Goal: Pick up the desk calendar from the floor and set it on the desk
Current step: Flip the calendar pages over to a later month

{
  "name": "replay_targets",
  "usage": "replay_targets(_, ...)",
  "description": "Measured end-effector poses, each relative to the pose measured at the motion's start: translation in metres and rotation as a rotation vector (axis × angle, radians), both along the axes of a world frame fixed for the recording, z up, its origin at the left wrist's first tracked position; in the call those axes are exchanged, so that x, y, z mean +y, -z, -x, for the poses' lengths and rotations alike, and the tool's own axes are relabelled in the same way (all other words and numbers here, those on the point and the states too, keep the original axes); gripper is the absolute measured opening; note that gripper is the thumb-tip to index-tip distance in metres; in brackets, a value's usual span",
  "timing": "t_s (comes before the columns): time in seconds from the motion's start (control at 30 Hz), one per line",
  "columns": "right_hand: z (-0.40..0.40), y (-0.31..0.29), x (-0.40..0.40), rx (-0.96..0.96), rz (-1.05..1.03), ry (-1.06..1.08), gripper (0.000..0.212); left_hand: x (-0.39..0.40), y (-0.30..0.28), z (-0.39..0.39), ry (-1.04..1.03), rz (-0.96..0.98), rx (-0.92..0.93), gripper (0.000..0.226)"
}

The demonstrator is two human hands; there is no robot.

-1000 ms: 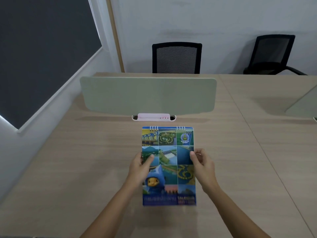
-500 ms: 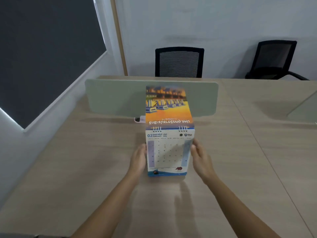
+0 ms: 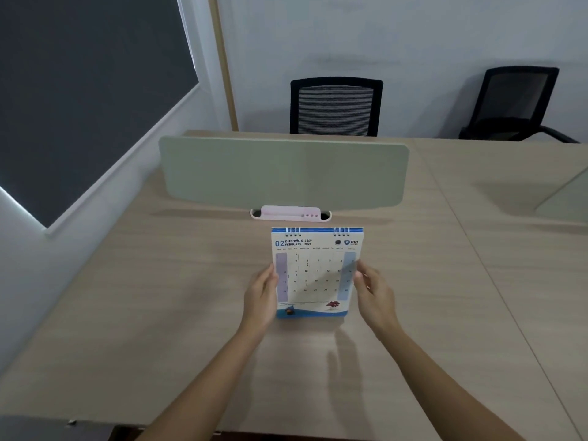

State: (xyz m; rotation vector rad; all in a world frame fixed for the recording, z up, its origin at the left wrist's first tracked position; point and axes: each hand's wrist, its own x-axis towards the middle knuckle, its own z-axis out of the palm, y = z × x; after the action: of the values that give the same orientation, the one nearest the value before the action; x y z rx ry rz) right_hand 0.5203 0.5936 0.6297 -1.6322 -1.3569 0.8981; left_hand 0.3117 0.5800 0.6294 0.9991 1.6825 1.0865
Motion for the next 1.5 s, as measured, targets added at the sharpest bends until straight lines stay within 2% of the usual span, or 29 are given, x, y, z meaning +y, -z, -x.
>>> replay_targets(0.33, -0.008, -0.002, 0.004, 0.034, -0.005, 0.011, 0.032, 0.003, -0.004, 0.002, 0.005, 0.047, -0.079, 0.040)
replay_targets(0.5, -0.005, 0.000, 0.006, 0.087, 0.030, -0.022, 0.034, 0.006, 0.009, 0.005, -0.015, 0.064, -0.141, 0.050)
replay_targets(0.7, -0.010, -0.001, 0.008, 0.097, 0.034, 0.024, 0.029, 0.008, 0.001, 0.002, 0.002, 0.076, -0.155, 0.027)
replay_targets(0.87, -0.009, -0.006, 0.005, 0.093, 0.033, -0.001, 0.029, 0.011, 0.003, 0.002, 0.006, 0.064, -0.170, 0.033)
replay_targets(1.0, -0.006, -0.009, 0.006, 0.128, 0.042, -0.004, 0.031, 0.010, 0.001, 0.000, 0.034, 0.020, -0.154, 0.023)
replay_targets(1.17, -0.004, -0.015, 0.002, 0.122, 0.030, 0.009, 0.030, 0.010, 0.014, 0.009, 0.040, 0.029, -0.113, 0.041)
replay_targets(1.5, -0.004, -0.017, -0.002, 0.102, 0.020, 0.038, 0.028, 0.007, 0.005, 0.007, 0.011, 0.010, -0.121, 0.037)
